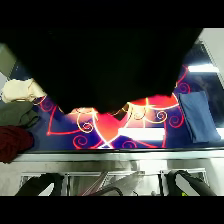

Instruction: Fold the shirts.

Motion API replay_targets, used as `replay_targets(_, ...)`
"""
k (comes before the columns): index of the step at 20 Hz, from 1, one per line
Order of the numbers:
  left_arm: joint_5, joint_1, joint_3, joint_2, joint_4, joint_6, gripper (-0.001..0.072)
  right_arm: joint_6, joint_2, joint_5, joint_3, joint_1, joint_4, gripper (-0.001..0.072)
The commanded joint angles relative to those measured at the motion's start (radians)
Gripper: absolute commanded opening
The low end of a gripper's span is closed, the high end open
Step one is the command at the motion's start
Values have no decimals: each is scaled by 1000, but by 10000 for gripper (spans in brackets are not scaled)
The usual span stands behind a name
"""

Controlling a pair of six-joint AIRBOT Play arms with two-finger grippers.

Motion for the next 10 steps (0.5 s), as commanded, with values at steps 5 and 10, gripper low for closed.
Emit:
replay_targets(5, -30, 38, -201, -130, 5, 21, 14, 195, -196, 152, -102, 18, -85, 27)
replay_targets(10, -63, 24, -415, -456, 0, 48, 15, 150, -475, 167, -471, 134, -90, 29)
